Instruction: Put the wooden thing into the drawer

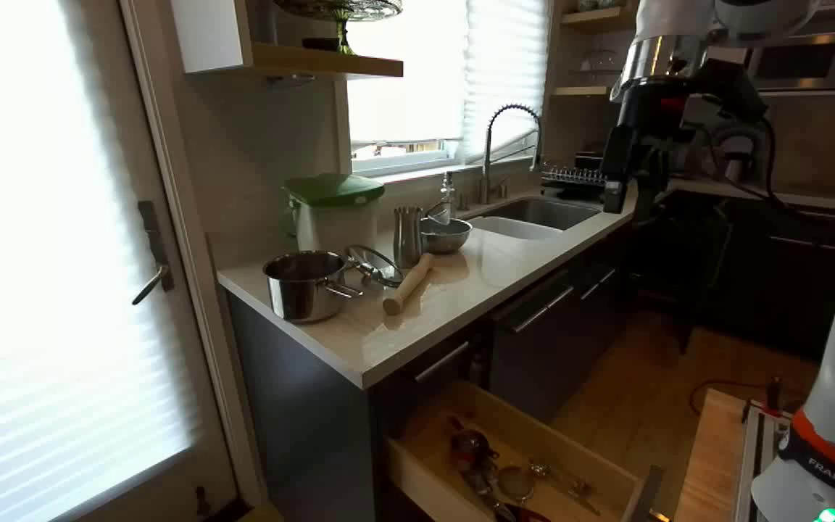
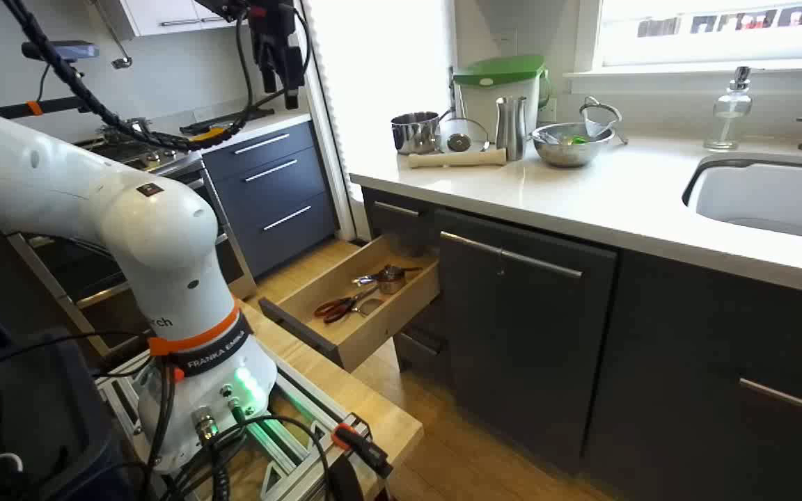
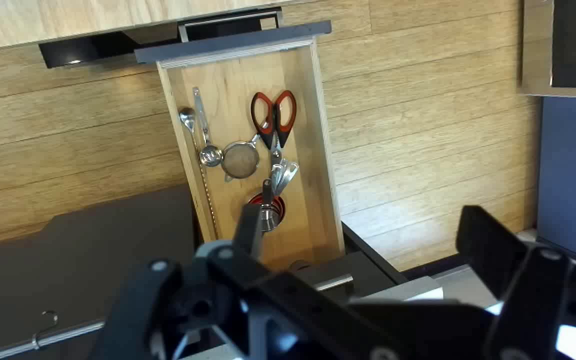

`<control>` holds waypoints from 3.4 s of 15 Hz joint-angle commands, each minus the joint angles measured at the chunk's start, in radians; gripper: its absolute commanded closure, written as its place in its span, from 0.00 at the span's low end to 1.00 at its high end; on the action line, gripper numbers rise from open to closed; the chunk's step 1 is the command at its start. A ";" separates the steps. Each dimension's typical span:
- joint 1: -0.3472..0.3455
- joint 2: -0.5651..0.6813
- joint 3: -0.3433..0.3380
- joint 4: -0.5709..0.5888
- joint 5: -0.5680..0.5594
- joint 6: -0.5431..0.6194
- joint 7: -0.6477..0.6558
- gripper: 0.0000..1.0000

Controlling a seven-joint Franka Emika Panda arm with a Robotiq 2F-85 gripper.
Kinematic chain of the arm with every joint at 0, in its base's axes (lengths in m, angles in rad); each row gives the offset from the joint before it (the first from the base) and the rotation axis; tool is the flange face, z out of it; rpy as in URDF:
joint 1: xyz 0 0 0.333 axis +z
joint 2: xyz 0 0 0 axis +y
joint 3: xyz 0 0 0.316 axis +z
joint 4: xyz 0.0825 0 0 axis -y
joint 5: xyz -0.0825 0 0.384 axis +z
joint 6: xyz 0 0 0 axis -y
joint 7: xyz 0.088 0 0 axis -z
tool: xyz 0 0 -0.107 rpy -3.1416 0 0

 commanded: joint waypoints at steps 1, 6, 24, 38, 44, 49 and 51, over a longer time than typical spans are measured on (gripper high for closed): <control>-0.029 0.001 0.019 0.004 0.013 -0.008 -0.015 0.00; -0.029 0.001 0.019 0.004 0.013 -0.008 -0.015 0.00; -0.205 0.509 0.103 0.109 -0.142 0.751 0.519 0.00; -0.166 1.078 0.205 0.671 -0.707 0.527 1.389 0.00; -0.084 1.072 0.116 0.658 -0.657 0.560 1.354 0.00; -0.062 1.139 0.092 0.686 -0.471 0.750 1.242 0.00; -0.047 1.165 0.085 0.695 -0.388 0.800 1.168 0.00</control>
